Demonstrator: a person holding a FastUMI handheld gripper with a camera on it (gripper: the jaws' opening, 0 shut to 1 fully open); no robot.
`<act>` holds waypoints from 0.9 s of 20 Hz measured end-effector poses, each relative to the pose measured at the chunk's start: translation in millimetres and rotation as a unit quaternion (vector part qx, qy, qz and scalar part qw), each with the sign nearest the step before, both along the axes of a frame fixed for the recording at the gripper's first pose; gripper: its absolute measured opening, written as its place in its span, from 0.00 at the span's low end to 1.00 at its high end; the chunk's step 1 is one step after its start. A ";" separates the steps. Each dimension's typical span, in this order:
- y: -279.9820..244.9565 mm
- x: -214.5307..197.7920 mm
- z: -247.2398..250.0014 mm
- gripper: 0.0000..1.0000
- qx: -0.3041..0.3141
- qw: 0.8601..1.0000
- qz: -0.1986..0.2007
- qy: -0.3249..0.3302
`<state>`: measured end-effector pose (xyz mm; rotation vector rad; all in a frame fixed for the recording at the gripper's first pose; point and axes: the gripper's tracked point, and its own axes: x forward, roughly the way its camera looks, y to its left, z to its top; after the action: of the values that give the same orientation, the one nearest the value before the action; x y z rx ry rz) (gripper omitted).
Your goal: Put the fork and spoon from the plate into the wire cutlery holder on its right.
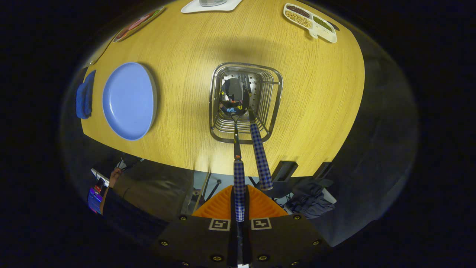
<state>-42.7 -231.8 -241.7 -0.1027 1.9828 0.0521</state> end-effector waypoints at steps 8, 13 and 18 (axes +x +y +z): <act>-2.1 16.0 -7.9 0.08 -0.025 0.998 0.039 0.047; -0.9 27.7 -11.1 0.08 -0.032 0.997 0.052 0.047; -2.2 30.5 -11.2 0.11 -0.032 0.997 0.054 0.050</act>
<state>-12.1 -234.0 -252.9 -0.2530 2.0786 0.0652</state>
